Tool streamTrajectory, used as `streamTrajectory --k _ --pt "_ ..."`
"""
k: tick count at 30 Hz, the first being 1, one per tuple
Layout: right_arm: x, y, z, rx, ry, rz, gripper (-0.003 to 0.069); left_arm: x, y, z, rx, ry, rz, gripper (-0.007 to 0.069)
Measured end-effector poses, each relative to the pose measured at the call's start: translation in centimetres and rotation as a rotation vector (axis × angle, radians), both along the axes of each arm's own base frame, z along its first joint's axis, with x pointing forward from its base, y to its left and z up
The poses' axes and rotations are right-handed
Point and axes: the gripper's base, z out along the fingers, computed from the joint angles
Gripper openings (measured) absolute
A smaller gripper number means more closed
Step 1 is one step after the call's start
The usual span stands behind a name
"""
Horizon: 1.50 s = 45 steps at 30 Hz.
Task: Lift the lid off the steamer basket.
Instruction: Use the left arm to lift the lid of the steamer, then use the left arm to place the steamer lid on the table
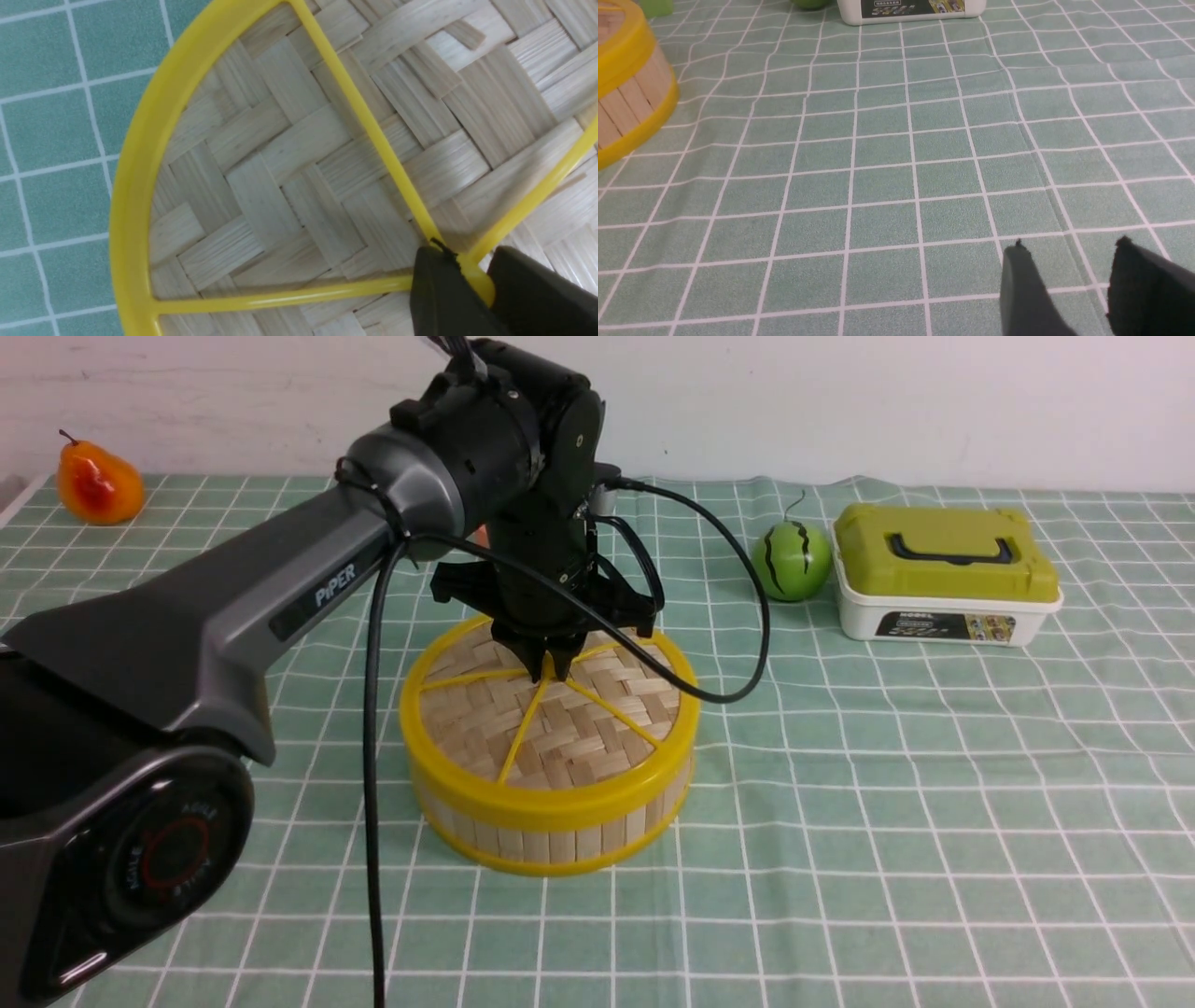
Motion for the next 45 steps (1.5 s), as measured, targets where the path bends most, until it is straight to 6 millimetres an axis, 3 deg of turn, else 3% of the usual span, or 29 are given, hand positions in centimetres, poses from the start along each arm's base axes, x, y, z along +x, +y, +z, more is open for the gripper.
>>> streamTrajectory --k 7,11,13,14,16,20,25,30,33,35,36,37,38,39,40,42,45 --pt "0.0 0.0 0.0 0.0 0.0 0.0 0.0242 -0.4 0.3 2.1 -0.018 -0.036 0.009 0.0113" --pt "0.0 0.0 0.0 0.0 0.0 0.0 0.0242 -1.2 1.0 6.6 -0.048 -0.149 0.013 0.0113" --pt "0.0 0.0 0.0 0.0 0.0 0.0 0.0242 -2.4 1.8 10.6 -0.088 -0.238 0.018 0.0113" --pt "0.0 0.0 0.0 0.0 0.0 0.0 0.0242 -2.7 2.0 11.2 -0.095 -0.25 0.018 0.0113" --pt "0.0 0.0 0.0 0.0 0.0 0.0 0.0242 -4.2 2.9 14.3 -0.126 -0.315 0.019 0.0113" --pt "0.0 0.0 0.0 0.0 0.0 0.0 0.0242 -6.4 5.3 18.7 -0.152 -0.411 0.018 0.0113" --pt "0.0 0.0 0.0 0.0 0.0 0.0 0.0242 -8.3 10.1 20.4 -0.127 -0.425 0.094 0.0113" --pt "0.0 0.0 0.0 0.0 0.0 0.0 0.0242 -10.2 14.3 18.1 -0.071 -0.317 0.2 0.0113" --pt "0.0 0.0 0.0 0.0 0.0 0.0 0.0242 -11.7 16.1 15.4 -0.051 -0.218 0.287 0.0113" --pt "0.0 0.0 0.0 0.0 0.0 0.0 0.0242 -12.3 16.8 13.1 -0.024 -0.145 0.319 0.0113" --pt "0.0 0.0 0.0 0.0 0.0 0.0 0.0242 -12.7 17.2 10.5 0.015 -0.062 0.338 0.0113" --pt "0.0 0.0 0.0 0.0 0.0 0.0 0.0242 -12.7 17.2 10.1 0.019 -0.052 0.342 0.0113" --pt "0.0 0.0 0.0 0.0 0.0 0.0 0.0242 -12.9 17.3 7.7 0.052 0.011 0.348 0.0113" --pt "0.0 0.0 0.0 0.0 0.0 0.0 0.0242 -12.8 17.3 6.9 0.06 0.022 0.349 0.0113" --pt "0.0 0.0 0.0 0.0 0.0 0.0 0.0242 -12.7 17.3 4.4 0.079 0.061 0.344 0.0113" --pt "0.0 0.0 0.0 0.0 0.0 0.0 0.0242 -12.2 17.1 1.4 0.083 0.079 0.331 0.0113" --pt "0.0 0.0 0.0 0.0 0.0 0.0 0.0242 -11.0 16.8 -1.3 0.094 0.092 0.314 0.0113"
